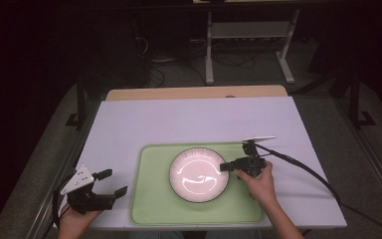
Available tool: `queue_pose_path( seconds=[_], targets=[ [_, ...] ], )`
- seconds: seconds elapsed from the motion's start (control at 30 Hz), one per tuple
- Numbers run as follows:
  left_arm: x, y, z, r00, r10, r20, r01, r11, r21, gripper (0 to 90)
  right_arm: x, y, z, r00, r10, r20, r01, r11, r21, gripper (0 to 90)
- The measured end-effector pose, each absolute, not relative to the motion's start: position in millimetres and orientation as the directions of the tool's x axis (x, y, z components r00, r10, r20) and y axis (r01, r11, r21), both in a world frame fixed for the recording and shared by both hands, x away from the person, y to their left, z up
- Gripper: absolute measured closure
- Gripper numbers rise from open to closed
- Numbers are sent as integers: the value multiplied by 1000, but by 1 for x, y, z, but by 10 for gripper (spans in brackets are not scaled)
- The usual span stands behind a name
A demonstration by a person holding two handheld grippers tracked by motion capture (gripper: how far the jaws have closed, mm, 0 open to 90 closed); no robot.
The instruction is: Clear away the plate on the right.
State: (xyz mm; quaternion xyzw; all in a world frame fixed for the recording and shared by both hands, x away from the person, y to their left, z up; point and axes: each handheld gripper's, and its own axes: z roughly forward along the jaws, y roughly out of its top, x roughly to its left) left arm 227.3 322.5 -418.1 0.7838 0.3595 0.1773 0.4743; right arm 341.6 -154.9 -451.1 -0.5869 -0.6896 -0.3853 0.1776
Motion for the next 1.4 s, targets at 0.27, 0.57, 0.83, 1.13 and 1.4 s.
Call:
queue_pose_path(
  seconds=[0.27, 0.57, 0.83, 1.13, 1.4],
  targets=[
    [227, 322, -418, 680, 731, -60, 396, -296, 869, 160, 338, -155, -452, -258, 674, 692, 942, 15, 336, 806],
    [227, 321, -419, 680, 730, -60, 396, -298, 868, 160, 335, -155, -452, -275, 676, 684, 936, 24, 352, 798],
    [227, 322, -419, 681, 730, -59, 397, -299, 868, 160, 334, -161, -445, -303, 669, 679, 914, 3, 406, 731],
    [228, 321, -420, 679, 731, -59, 402, -304, 864, 160, 328, -177, -435, -390, 690, 610, 847, 8, 532, 574],
    [228, 320, -421, 680, 731, -61, 405, -304, 863, 160, 322, -194, -426, -463, 705, 537, 755, -4, 656, 451]
  ],
)
